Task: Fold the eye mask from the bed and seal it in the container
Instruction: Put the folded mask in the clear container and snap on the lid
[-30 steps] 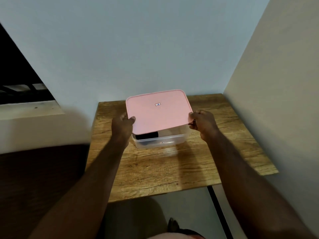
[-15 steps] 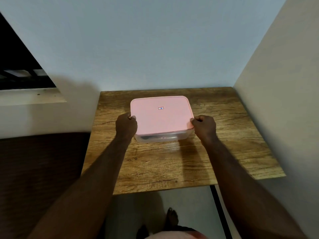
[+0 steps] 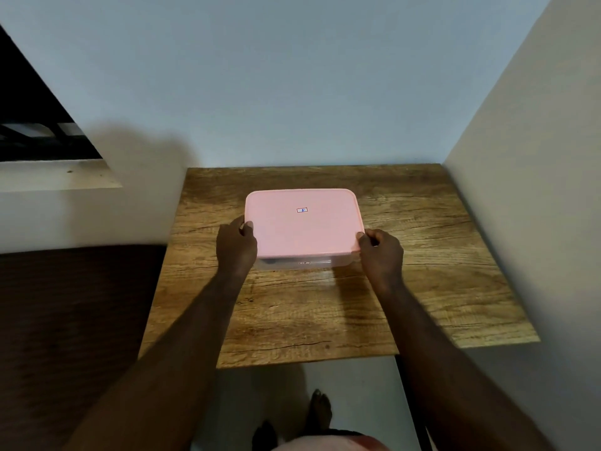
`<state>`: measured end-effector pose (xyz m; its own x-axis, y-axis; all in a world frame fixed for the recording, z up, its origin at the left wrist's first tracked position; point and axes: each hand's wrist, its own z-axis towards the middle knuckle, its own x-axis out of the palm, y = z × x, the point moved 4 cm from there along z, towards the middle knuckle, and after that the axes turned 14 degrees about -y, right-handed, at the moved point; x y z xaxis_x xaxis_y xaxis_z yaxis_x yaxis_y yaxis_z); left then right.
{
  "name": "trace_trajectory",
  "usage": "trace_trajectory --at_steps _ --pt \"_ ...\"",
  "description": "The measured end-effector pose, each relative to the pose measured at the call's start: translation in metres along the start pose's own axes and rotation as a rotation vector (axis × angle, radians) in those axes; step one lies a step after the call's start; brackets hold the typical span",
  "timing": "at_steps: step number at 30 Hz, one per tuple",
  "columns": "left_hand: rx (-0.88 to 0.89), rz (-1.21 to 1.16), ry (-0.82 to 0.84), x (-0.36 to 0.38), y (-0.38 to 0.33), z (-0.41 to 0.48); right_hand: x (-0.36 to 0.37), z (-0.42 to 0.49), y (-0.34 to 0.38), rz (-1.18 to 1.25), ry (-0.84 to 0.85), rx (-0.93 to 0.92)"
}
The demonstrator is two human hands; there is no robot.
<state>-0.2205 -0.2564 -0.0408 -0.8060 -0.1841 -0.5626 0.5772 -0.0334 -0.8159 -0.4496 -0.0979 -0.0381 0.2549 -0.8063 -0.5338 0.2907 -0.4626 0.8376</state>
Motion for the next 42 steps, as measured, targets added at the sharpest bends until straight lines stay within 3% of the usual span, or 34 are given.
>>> trace_trajectory --at_steps 6,14,20,25,35,42 --pt "-0.108 -0.036 -0.06 0.004 0.006 -0.005 0.007 0.001 -0.011 0.119 0.043 0.141" --pt "-0.209 -0.071 -0.077 0.007 0.007 -0.012 0.014 0.025 -0.005 0.187 0.093 0.19" --pt "-0.476 -0.241 -0.037 0.015 0.006 -0.044 0.021 0.001 -0.01 0.31 0.075 0.508" --pt "-0.638 -0.494 0.066 0.032 0.006 -0.087 0.044 -0.086 0.003 0.388 0.53 0.43" --pt "-0.635 -0.53 0.201 0.026 -0.002 -0.088 0.046 -0.087 0.009 0.394 0.459 0.35" --pt "-0.641 -0.48 0.237 0.026 0.012 -0.077 0.044 -0.079 0.013 0.34 0.571 0.329"
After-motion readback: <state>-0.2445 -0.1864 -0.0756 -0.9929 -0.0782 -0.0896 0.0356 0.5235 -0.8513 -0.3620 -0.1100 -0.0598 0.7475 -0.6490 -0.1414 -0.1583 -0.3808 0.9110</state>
